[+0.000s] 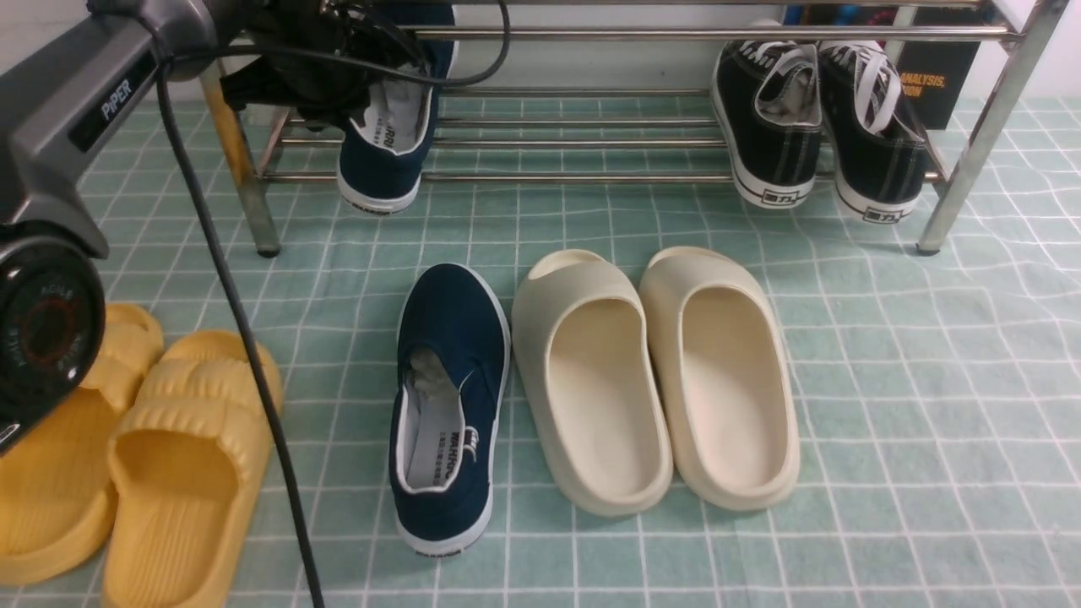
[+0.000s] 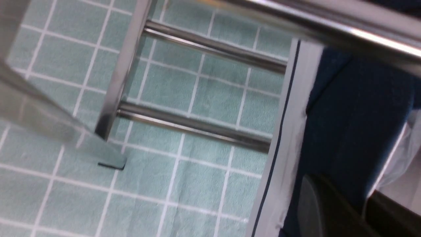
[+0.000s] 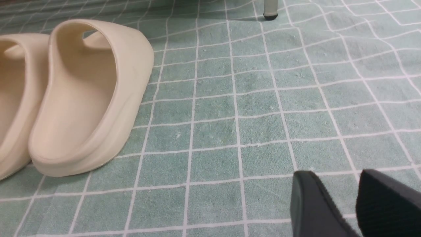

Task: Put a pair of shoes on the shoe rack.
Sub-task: Use the left arm to put a shoe into the shoe rack, then use the left arm to grab the shoe closest to it

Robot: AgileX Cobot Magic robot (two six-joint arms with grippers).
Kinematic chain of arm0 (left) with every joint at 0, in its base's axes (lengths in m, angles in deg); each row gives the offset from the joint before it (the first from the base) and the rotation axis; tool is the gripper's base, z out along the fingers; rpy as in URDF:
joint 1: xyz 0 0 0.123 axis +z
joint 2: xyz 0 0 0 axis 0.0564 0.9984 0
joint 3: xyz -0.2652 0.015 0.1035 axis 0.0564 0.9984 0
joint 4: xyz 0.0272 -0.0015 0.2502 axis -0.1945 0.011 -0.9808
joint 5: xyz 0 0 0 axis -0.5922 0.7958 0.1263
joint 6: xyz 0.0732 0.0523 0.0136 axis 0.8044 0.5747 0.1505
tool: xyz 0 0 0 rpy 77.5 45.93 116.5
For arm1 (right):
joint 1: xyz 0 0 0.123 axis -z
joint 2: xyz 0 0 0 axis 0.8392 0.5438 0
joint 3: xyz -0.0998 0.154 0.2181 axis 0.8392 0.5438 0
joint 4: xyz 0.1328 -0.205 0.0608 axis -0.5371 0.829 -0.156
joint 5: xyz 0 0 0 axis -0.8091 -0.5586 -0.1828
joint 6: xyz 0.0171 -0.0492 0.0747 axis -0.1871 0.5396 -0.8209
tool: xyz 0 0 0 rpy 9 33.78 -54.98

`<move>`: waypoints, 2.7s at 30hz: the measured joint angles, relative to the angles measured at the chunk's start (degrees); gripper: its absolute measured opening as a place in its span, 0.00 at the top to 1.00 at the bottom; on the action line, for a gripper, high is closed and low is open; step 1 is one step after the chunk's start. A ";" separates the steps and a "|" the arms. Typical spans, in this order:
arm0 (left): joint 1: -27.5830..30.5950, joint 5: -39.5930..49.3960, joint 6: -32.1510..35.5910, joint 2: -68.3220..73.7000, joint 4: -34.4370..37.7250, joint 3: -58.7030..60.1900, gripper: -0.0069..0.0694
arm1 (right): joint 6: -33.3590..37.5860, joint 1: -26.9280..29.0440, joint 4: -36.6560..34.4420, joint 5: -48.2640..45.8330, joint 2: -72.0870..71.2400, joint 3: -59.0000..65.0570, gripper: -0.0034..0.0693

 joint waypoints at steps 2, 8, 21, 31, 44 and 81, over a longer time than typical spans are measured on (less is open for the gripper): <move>0.12 -0.75 -0.31 0.44 -0.07 -0.04 0.89 | 0.00 0.00 0.00 0.00 0.00 0.00 0.62; 1.10 -3.30 -1.85 3.41 -1.25 -0.11 0.89 | 0.00 0.00 0.00 0.00 0.00 0.00 0.62; 1.12 -7.82 -2.78 2.70 -1.97 -0.20 0.34 | 0.00 0.00 0.00 0.00 0.00 0.00 0.61; 1.06 8.79 7.24 -4.64 -0.04 -0.41 0.56 | 0.00 0.00 0.00 0.00 0.00 0.00 0.61; 0.93 8.80 22.13 -1.88 19.72 5.44 0.93 | 0.00 0.00 0.00 0.00 0.00 0.00 0.61; 0.55 9.07 21.52 -27.09 23.24 46.21 0.93 | 0.00 0.00 0.00 0.00 0.00 0.00 0.61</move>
